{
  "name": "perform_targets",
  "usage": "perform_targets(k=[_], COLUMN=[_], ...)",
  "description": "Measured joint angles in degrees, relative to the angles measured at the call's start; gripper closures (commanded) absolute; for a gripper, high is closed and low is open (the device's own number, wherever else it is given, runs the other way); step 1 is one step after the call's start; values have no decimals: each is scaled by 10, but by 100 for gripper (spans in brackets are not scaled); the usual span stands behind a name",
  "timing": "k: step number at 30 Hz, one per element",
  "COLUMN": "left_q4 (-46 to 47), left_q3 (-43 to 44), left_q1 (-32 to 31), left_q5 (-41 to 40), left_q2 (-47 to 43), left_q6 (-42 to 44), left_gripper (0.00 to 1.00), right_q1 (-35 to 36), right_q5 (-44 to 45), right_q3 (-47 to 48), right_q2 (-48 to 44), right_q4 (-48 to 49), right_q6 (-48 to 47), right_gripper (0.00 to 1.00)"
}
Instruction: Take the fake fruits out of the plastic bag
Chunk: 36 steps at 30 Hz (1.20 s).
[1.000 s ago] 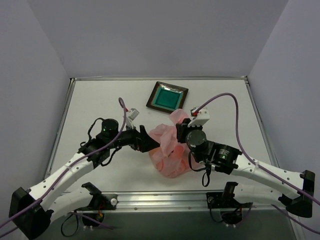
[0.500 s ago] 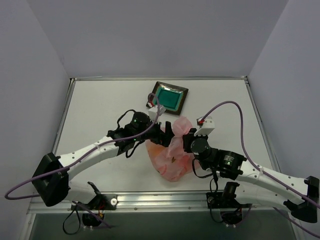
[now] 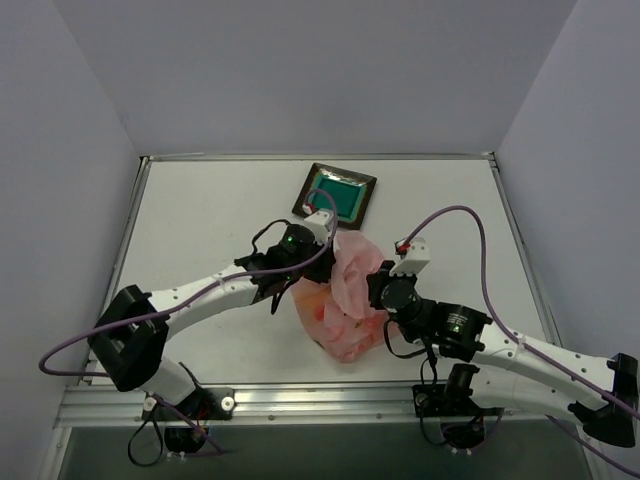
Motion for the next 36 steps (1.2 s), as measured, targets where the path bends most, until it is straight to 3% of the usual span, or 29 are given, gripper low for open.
perform_targets(k=[4,11,15,25,31,36], left_q4=[-3,-15,-38,-87,-117,-177], left_q3=[-33,-137,-201,-307,-309,-294], left_q1=[7,61,95,98,98,97], left_q5=[-50,-111,-129,-147,-154,-183], left_q2=[-53,-224,-289,-366,-442,-497], left_q6=[0,-26,-54,-110,-122,-116], left_gripper=[98,98,98,98,98,98], right_q1=[-5,-42,-105,-292,-357,-344], right_q5=[0,-13,-55,-159,-210,-246], right_q3=[-1,-5,-24,-38,37,117], right_q2=[0,63,116,223,289,347], right_q4=[0,20,74,181,217,277], right_q6=[0,-8,-25,-52,-83,-102], right_gripper=[98,100,100,100,100,100])
